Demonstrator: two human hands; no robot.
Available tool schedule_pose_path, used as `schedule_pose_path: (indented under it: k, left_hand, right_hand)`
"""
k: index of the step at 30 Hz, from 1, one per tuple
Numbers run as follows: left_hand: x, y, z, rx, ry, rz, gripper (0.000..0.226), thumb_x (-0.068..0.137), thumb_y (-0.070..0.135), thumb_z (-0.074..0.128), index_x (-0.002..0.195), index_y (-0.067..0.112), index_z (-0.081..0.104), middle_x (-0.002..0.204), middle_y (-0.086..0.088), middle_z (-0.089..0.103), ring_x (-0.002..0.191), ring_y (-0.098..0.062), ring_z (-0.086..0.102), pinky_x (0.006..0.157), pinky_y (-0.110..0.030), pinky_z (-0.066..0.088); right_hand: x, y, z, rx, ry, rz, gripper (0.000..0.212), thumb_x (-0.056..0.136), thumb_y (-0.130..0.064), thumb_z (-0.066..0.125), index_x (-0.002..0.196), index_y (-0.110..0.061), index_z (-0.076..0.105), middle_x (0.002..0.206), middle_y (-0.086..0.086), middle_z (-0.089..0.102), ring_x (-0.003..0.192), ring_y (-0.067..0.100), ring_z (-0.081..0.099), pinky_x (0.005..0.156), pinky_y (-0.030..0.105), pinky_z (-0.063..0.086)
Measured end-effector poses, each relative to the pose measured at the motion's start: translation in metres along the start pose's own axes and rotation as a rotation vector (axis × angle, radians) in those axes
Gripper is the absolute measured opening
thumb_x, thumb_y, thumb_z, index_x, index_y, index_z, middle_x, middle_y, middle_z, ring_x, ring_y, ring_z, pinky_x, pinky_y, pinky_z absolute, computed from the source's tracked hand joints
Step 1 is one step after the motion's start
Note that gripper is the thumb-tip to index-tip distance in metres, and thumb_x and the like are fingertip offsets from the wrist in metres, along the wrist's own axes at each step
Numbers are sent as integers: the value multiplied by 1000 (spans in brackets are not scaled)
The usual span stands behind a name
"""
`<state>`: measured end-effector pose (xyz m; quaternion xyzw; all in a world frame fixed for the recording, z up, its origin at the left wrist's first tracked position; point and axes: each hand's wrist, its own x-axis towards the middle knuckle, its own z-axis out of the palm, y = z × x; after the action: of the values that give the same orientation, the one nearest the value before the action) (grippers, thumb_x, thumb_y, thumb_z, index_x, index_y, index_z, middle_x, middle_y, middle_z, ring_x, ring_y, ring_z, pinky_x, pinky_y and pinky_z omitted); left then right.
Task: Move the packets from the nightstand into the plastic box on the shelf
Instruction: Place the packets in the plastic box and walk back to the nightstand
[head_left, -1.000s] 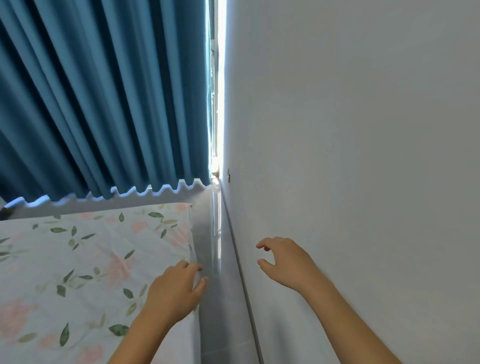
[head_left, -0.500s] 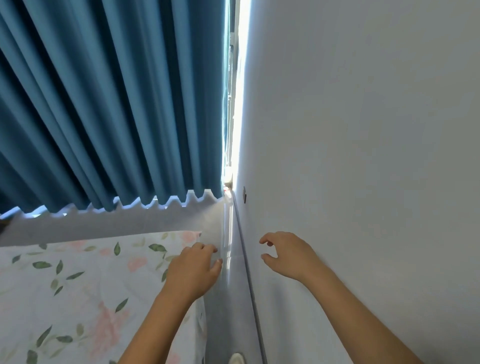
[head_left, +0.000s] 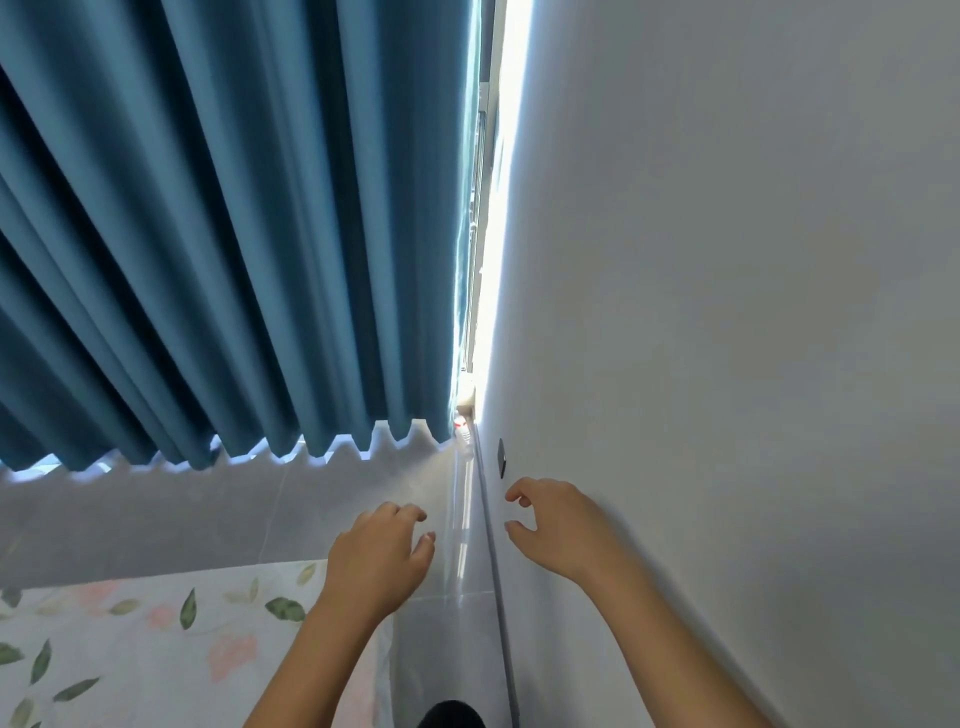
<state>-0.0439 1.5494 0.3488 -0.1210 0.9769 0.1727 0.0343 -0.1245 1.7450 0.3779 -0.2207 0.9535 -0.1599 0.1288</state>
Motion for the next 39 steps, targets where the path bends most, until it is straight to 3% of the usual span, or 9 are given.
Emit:
schedule_pose_path:
  k: [12, 16, 21, 29, 34, 39]
  left_hand:
    - [224, -87, -38, -14, 39, -115, 38, 98, 43, 41, 132, 29, 51, 133, 10, 55, 122, -13, 50, 92, -29, 45]
    - [293, -131, -72, -18, 59, -208, 36, 98, 43, 42, 130, 29, 52, 131, 9, 55, 118, -14, 52, 85, -28, 45]
    - [358, -184, -109, -33, 100, -313, 36, 98, 41, 42, 129, 29, 53, 127, 6, 57, 118, -18, 52, 90, -32, 45]
    - [435, -292, -130, -92, 107, -536, 38, 97, 46, 42, 130, 30, 52, 132, 8, 54, 119, -18, 52, 94, -32, 45]
    - [497, -354, -139, -143, 162, -659, 45, 96, 48, 42, 137, 31, 47, 141, 6, 47, 126, -23, 48, 102, -34, 41]
    - [560, -409, -164, -166, 225, -776, 42, 96, 45, 43, 135, 28, 50, 136, 2, 51, 125, -25, 48, 98, -37, 45]
  right_hand:
    - [265, -34, -16, -115, -18, -84, 37, 92, -36, 53, 128, -30, 54, 124, -5, 61, 114, 19, 56, 92, 29, 45]
    - [358, -76, -30, -128, -19, -150, 35, 91, -34, 52, 125, -30, 55, 120, -5, 62, 115, 19, 55, 92, 30, 43]
    - [451, -124, -41, -152, -50, -236, 38, 91, -34, 52, 128, -28, 54, 119, -6, 62, 115, 19, 54, 96, 35, 45]
    - [591, -210, -32, -234, -112, -419, 56, 92, -41, 52, 145, -31, 37, 126, -4, 59, 123, 21, 50, 98, 36, 44]
    - [686, -272, -18, -240, -171, -554, 54, 91, -43, 54, 142, -34, 41, 133, -7, 57, 122, 17, 51, 101, 35, 44]
    - [780, -347, -8, -323, -210, -753, 52, 91, -44, 53, 141, -32, 43, 129, -7, 57, 123, 17, 49, 95, 30, 45]
